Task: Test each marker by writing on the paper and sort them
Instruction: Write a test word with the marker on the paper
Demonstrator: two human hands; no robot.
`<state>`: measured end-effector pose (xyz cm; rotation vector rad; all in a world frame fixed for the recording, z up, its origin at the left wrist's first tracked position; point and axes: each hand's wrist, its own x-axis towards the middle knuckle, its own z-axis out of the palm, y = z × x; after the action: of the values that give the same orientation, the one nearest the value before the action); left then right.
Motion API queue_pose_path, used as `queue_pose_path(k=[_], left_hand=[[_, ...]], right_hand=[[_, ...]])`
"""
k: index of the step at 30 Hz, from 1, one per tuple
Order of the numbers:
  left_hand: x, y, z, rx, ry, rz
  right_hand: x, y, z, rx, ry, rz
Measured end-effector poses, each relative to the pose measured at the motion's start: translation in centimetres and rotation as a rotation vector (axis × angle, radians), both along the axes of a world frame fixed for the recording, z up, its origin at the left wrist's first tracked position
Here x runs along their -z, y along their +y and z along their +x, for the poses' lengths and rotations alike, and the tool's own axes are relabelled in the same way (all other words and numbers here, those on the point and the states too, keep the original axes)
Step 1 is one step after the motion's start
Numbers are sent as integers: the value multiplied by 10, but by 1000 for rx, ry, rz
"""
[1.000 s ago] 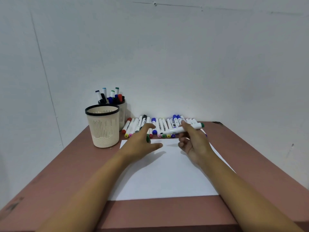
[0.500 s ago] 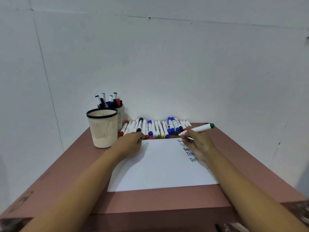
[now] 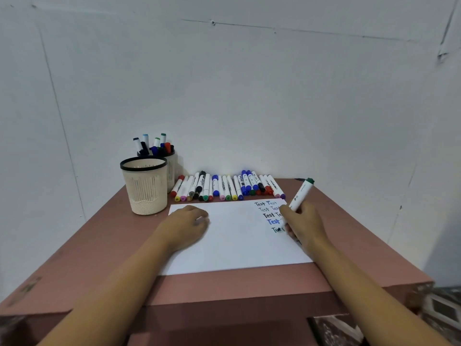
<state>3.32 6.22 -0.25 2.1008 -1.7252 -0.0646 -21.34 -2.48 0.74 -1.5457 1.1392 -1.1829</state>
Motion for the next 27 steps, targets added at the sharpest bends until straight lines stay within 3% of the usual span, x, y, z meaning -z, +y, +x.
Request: queue_pose_path(k=[11, 16, 22, 27], left_hand=[[3, 1, -1, -9, 23, -53], [2, 1, -1, -8, 24, -53], [1, 2, -1, -10, 24, -45], [0, 1, -1, -16, 29, -39]], right_hand=[[4, 2, 1, -27, 27, -57], [8, 0, 1, 61, 68, -106], [5, 2, 0, 29, -1, -61], [6, 3, 1, 47, 97, -106]])
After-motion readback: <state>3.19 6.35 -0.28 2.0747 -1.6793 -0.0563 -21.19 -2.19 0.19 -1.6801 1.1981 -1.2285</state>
